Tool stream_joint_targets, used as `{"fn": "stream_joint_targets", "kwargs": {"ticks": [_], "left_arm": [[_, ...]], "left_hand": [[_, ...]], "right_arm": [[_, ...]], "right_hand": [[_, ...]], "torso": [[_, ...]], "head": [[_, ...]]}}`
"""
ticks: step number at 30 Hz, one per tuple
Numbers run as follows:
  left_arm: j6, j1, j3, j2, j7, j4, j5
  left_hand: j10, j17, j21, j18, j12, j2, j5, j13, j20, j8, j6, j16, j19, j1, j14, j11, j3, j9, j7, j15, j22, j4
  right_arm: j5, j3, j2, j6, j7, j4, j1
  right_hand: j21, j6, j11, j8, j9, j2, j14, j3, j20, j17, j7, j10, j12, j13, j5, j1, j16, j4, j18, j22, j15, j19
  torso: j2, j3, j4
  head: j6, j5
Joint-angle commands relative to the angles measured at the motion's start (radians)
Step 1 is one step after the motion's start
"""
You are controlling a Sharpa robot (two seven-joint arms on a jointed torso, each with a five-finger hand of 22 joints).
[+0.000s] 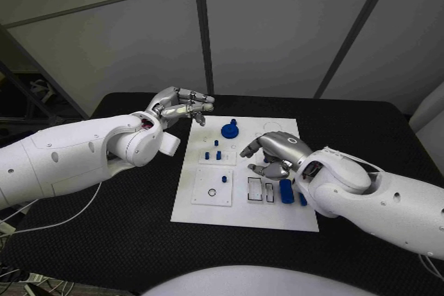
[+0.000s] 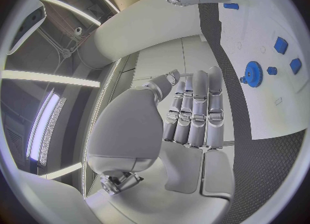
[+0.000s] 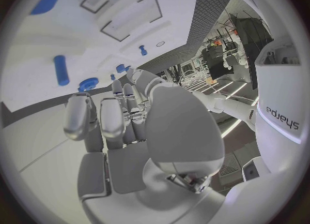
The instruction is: Assemble the parts on the task board
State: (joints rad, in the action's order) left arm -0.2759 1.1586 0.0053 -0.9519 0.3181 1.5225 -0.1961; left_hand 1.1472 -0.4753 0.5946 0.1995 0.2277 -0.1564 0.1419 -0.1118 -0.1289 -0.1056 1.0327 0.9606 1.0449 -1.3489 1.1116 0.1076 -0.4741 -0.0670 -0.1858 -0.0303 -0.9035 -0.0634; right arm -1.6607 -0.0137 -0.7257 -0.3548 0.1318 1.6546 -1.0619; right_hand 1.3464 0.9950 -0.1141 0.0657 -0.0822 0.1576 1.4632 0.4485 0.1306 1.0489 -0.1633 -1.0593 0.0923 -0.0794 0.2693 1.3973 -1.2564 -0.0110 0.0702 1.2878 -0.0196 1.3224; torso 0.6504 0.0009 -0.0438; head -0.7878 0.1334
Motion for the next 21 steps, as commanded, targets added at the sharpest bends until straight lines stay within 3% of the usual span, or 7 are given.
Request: {"fn": "stream_joint_targets", "kwargs": {"ticks": [1, 8, 13, 21], "left_arm": [[0.014, 0.001, 0.001, 0.000, 0.006, 0.002, 0.003], [0.015, 0.001, 0.001, 0.001, 0.007, 0.000, 0.003], [0.016, 0.001, 0.001, 0.004, 0.006, 0.000, 0.003], [0.014, 0.001, 0.001, 0.001, 0.007, 0.003, 0.003]], "left_hand": [[-0.006, 0.001, -0.007, -0.018, 0.003, 0.010, 0.000, -0.001, 0.000, 0.004, -0.002, -0.003, -0.009, 0.001, -0.009, 0.002, 0.005, 0.001, -0.001, -0.001, 0.001, 0.001], [-0.007, 0.002, -0.007, -0.018, 0.004, 0.011, 0.000, -0.001, 0.000, 0.005, -0.003, -0.003, -0.009, 0.001, -0.010, 0.002, 0.006, 0.001, -0.002, -0.001, 0.002, 0.001], [-0.007, 0.002, -0.007, -0.018, 0.004, 0.011, 0.000, -0.001, 0.000, 0.005, -0.003, -0.003, -0.009, 0.001, -0.010, 0.002, 0.006, 0.001, -0.002, -0.001, 0.002, 0.001], [-0.007, 0.002, -0.007, -0.018, 0.004, 0.011, 0.000, -0.001, 0.000, 0.005, -0.003, -0.003, -0.009, 0.001, -0.010, 0.002, 0.006, 0.001, -0.002, -0.001, 0.002, 0.001]], "right_arm": [[0.024, -0.009, -0.028, 0.084, 0.020, -0.001, -0.009], [-0.019, -0.020, -0.058, 0.117, 0.037, -0.025, -0.019], [-0.032, -0.022, -0.049, 0.131, 0.043, -0.051, -0.023], [-0.042, -0.022, -0.030, 0.177, 0.053, -0.086, -0.024]], "right_hand": [[-0.007, 0.002, 0.003, 0.004, -0.001, 0.006, 0.010, -0.008, 0.001, -0.003, 0.003, 0.010, 0.006, 0.003, 0.006, -0.010, 0.001, -0.001, 0.012, -0.003, -0.004, -0.008], [-0.022, 0.002, 0.001, 0.002, -0.001, 0.011, 0.006, -0.018, 0.002, -0.017, 0.014, 0.031, 0.008, 0.008, 0.002, -0.010, 0.008, -0.002, 0.016, -0.020, -0.006, -0.022], [-0.025, 0.002, 0.000, 0.002, -0.002, 0.011, 0.005, -0.020, 0.001, -0.020, 0.018, 0.033, 0.009, 0.009, 0.002, -0.009, 0.009, -0.003, 0.017, -0.024, -0.007, -0.026], [-0.027, 0.004, 0.000, 0.004, -0.002, 0.007, 0.005, -0.020, 0.002, -0.020, 0.023, 0.032, 0.014, 0.009, 0.002, -0.008, 0.009, -0.002, 0.017, -0.025, -0.007, -0.026]], "torso": [[0.001, -0.0006, 0.0004], [0.003, 0.0012, 0.0011], [0.003, 0.0001, 0.0050], [0.003, -0.0007, 0.0038]], "head": [[0.007, -0.007], [0.013, -0.011], [0.015, -0.015], [0.012, -0.010]]}}
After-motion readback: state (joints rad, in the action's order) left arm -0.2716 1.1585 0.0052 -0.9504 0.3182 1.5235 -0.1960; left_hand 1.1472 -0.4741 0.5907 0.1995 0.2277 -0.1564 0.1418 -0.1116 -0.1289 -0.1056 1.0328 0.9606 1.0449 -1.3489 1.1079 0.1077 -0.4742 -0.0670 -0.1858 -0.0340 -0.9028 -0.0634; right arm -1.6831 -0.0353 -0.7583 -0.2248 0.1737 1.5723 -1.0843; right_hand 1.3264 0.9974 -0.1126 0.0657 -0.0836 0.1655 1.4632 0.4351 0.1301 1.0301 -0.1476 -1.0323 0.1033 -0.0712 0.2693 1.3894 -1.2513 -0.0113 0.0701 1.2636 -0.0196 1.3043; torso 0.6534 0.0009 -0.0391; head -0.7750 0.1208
